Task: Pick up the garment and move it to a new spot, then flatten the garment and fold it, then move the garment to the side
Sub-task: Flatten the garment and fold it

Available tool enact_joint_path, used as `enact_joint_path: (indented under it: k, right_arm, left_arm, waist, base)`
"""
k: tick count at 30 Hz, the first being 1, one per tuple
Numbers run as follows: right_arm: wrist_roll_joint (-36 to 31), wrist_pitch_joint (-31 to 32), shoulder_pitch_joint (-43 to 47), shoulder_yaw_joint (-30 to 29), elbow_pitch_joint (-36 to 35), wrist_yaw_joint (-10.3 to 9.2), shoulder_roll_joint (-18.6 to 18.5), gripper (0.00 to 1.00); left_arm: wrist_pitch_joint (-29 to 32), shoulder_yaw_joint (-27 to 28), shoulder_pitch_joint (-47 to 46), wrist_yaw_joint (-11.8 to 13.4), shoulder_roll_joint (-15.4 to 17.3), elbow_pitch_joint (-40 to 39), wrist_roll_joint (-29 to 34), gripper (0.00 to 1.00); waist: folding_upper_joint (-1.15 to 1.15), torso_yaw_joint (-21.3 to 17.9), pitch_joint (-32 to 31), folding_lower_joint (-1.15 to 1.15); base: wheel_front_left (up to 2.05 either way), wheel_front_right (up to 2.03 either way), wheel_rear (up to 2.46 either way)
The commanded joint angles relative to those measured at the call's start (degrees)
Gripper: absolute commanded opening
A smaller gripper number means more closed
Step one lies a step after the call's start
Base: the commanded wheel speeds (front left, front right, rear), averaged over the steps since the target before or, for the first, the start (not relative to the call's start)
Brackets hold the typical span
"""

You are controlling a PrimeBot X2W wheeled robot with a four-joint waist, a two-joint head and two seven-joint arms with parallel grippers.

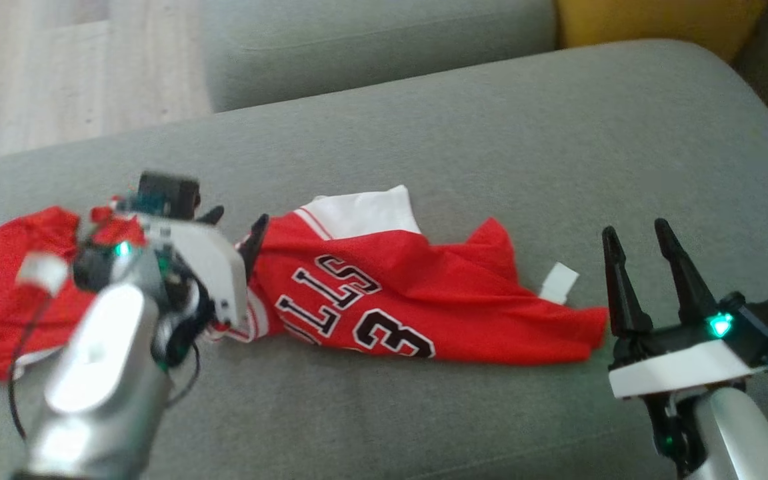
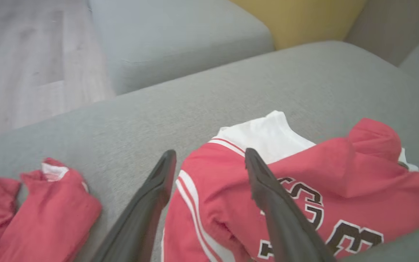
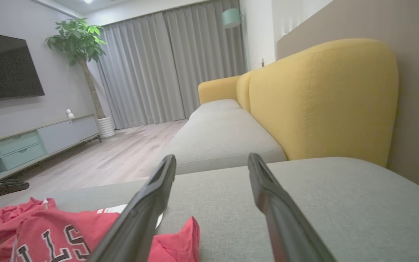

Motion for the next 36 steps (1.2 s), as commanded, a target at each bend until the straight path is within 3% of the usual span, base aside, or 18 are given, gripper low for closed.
enact_joint_path:
  k: [1, 6, 11, 20, 28, 32, 33, 34, 36]
  right_arm:
    - [-0.01, -0.61, -3.74, 1.37, -2.00, -0.04, 0.11, 1.00]
    - [1.11, -0.61, -5.98, 2.95, -2.35, -0.04, 1.42, 1.00]
    - [2.51, -0.61, -9.24, 5.94, -2.98, -0.04, 2.30, 1.00]
    - [4.87, -0.61, -12.99, 9.94, -3.85, -0.04, 4.00, 1.00]
    - [5.81, -0.61, -13.91, 11.00, -3.93, -0.04, 4.78, 1.00]
    - [5.88, -0.61, -14.08, 10.75, -4.22, -0.04, 5.09, 1.00]
    - [5.84, -0.61, -14.05, 10.58, -4.28, -0.04, 5.13, 1.00]
    - [5.76, -0.61, -13.98, 10.34, -4.32, -0.04, 5.16, 1.00]
    - [5.54, -0.61, -13.80, 9.91, -4.26, -0.04, 5.19, 1.00]
  left_arm:
    - [4.87, 1.01, -6.74, -1.44, 2.35, 0.58, -0.75, 1.00]
    - [13.61, -1.50, -16.45, -3.62, 3.90, 8.54, -2.96, 1.00]
    - [16.46, -4.28, -24.47, -4.16, 4.91, 15.80, -4.79, 1.00]
    - [15.00, -13.78, -31.52, -4.23, 7.62, 24.00, -9.21, 1.00]
    - [11.03, -22.88, -33.03, -4.23, 9.02, 27.04, -13.38, 1.00]
    - [12.80, -28.91, -33.33, -4.23, 10.03, 25.35, -18.60, 0.99]
    - [13.07, -30.23, -33.69, -4.23, 10.53, 24.79, -19.74, 0.42]
    - [13.10, -31.37, -34.10, -4.23, 10.95, 24.26, -20.85, 0.00]
    - [13.60, -34.34, -34.78, -4.24, 11.73, 22.96, -22.65, 0.00]
  waist:
    - [0.00, -2.90, 1.09, 0.00]
    - [0.00, -8.01, 4.54, 0.00]
    - [0.00, -13.00, 8.74, 0.00]
    - [0.00, -20.28, 14.58, 0.00]
    - [0.00, -22.66, 16.99, 0.00]
    - [0.00, -22.80, 17.42, 0.00]
    - [0.00, -22.67, 17.44, 0.00]
    - [0.00, -22.48, 17.43, 0.00]
    - [0.00, -21.87, 17.14, 0.00]
  base:
    - [0.00, 0.00, 0.00]
    - [0.00, 0.00, 0.00]
    - [0.00, 0.00, 0.00]
    - [0.00, 0.00, 0.00]
    - [0.00, 0.00, 0.00]
    - [0.00, 0.00, 0.00]
    - [0.00, 0.00, 0.00]
    - [0.00, 0.00, 0.00]
    - [0.00, 0.00, 0.00]
